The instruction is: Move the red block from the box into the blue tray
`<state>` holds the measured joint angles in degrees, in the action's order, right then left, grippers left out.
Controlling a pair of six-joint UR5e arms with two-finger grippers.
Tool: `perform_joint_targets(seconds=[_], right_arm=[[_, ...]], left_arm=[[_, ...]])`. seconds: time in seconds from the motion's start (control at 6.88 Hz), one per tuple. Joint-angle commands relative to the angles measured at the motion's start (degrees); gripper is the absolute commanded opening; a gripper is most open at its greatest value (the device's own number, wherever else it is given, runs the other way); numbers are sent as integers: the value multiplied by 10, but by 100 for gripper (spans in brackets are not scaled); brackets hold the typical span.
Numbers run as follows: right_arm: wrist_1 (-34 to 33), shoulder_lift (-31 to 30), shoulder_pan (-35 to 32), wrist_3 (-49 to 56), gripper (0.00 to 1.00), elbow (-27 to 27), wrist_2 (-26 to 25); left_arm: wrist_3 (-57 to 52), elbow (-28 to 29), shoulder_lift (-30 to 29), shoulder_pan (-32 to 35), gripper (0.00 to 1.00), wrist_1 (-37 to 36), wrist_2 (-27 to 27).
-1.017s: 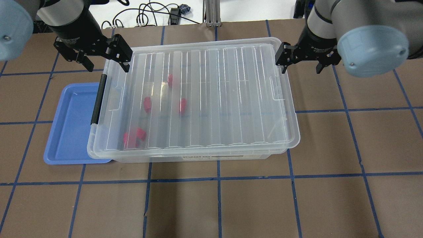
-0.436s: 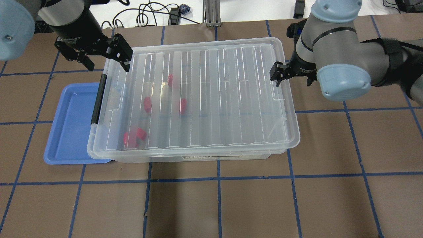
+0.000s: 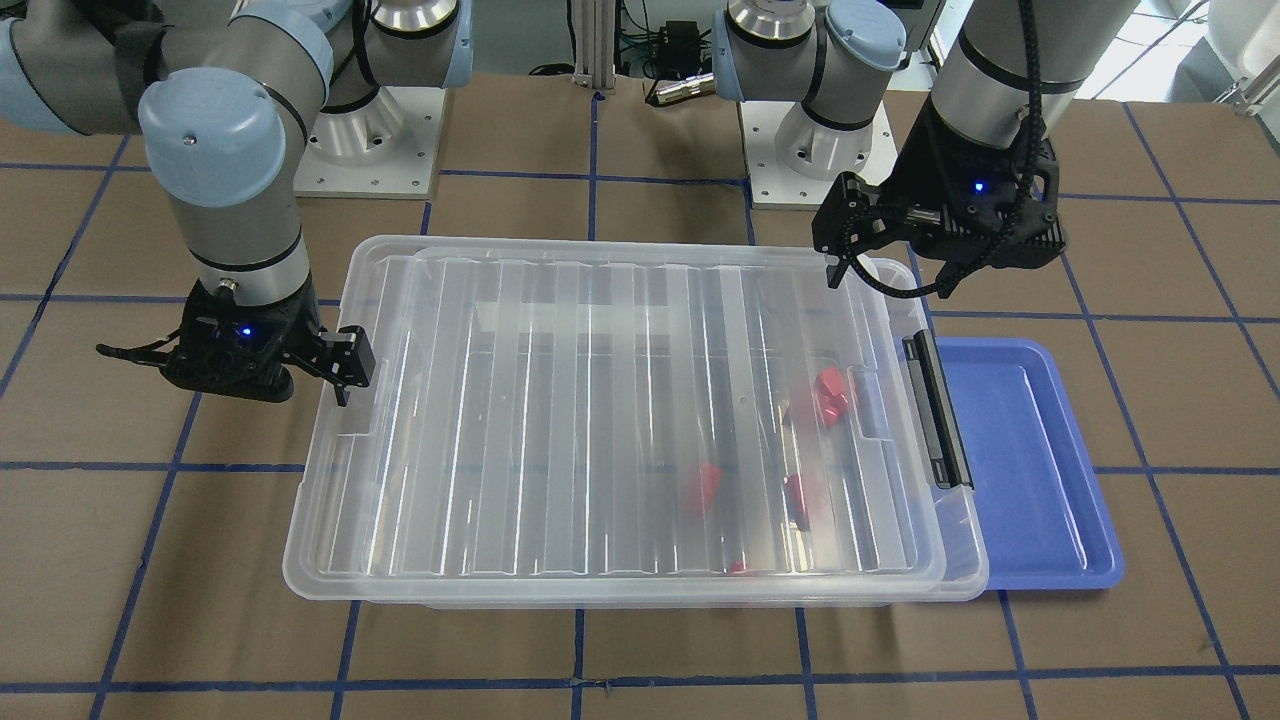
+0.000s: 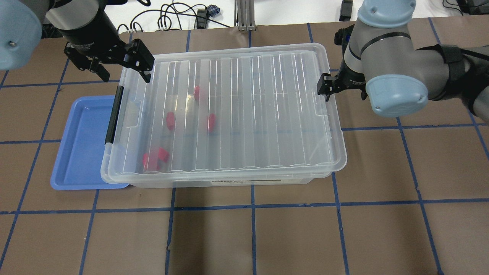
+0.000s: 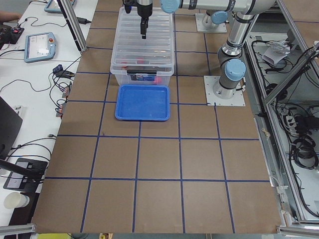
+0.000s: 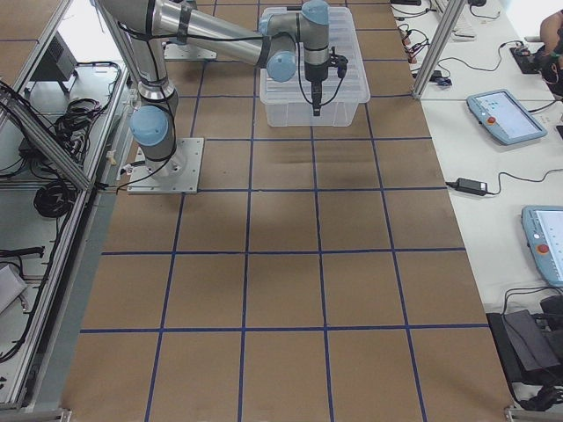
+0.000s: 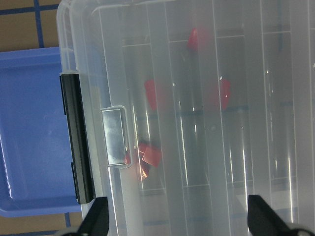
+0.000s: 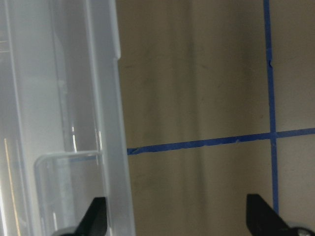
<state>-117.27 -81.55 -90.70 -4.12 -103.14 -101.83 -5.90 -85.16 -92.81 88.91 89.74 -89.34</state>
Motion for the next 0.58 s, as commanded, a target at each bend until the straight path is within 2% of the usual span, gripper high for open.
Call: perform_joint_targets(seconds=[0.0, 0.15, 0.44], right_arm=[[6, 1, 23, 1, 100, 0, -55], [31, 0, 52, 17, 100, 5, -62], [38, -5, 101, 27, 100, 5, -62]], left_arm=[[-2, 1, 11, -1, 100, 2, -7], [-1, -2, 15, -5, 100, 8, -7], [5, -3, 11, -4, 100, 8, -7]])
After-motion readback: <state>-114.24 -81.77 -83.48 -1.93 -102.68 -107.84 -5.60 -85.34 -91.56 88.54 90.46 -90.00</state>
